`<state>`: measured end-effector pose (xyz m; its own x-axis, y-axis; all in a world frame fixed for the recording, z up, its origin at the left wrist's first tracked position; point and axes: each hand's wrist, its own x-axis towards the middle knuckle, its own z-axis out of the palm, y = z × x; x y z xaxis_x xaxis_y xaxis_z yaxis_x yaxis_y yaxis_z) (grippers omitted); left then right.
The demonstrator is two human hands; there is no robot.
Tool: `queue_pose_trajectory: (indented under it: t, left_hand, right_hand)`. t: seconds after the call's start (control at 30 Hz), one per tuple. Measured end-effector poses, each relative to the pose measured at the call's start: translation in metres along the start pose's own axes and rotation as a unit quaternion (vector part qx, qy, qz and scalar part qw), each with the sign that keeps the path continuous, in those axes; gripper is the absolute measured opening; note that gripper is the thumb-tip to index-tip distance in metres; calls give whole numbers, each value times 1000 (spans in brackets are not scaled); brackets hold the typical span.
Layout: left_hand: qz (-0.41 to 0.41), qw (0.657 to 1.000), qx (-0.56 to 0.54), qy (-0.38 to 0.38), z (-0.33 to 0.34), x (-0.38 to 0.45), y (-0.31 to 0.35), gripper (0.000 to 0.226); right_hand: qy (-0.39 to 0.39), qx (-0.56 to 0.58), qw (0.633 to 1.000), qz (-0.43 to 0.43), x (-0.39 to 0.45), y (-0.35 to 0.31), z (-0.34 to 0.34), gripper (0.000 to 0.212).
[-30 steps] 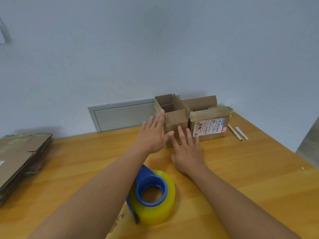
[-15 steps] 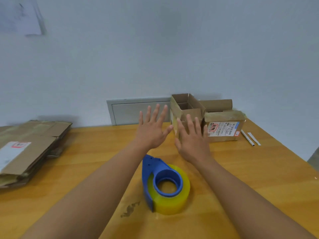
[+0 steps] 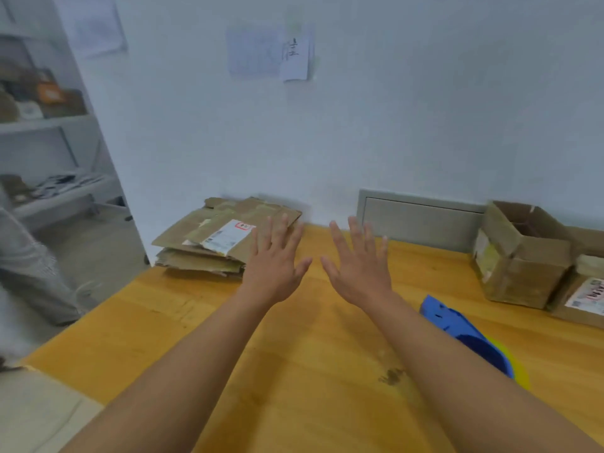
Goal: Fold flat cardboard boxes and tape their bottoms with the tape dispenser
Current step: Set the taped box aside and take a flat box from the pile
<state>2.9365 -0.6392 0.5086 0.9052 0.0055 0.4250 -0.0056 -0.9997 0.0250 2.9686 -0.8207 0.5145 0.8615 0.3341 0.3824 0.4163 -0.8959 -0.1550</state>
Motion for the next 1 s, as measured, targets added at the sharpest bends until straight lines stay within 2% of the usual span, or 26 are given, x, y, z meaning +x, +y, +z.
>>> queue_pose_trajectory:
  t: [0.17,0.33,0.43,0.5,0.63,0.83,0.93,1.0]
  left_hand:
    - [-50,999,0,-9,12,-26,-55,74]
    - [-62,997,24,-30,34,-18,-96,77]
    - [-81,996,-6,-42,47,-6,-113,80]
    - [-74,996,-12,-40,55,0,-118,72]
    - [-49,997,-38,35,57,2,-118,48]
    - [-41,977,-129,166,23,1,-101,38]
    - [-68,957,-168,226,-10,-6,-81,32]
    - [-91,935,-214,270,-31,-14,-66,23]
  right_hand:
    - [-85,31,996,-8,4,-46,46,68]
    - [-196,32,979,32,-15,-43,86,67]
    - [-218,39,974,39,-19,-38,96,67]
    - [-217,36,975,36,-17,-37,99,67]
    - [-203,40,978,41,-17,-35,104,67]
    - [-191,61,979,44,-15,-34,104,68]
    - [-144,147,976,71,-15,-31,95,66]
    - [-109,268,950,115,-13,-29,84,68]
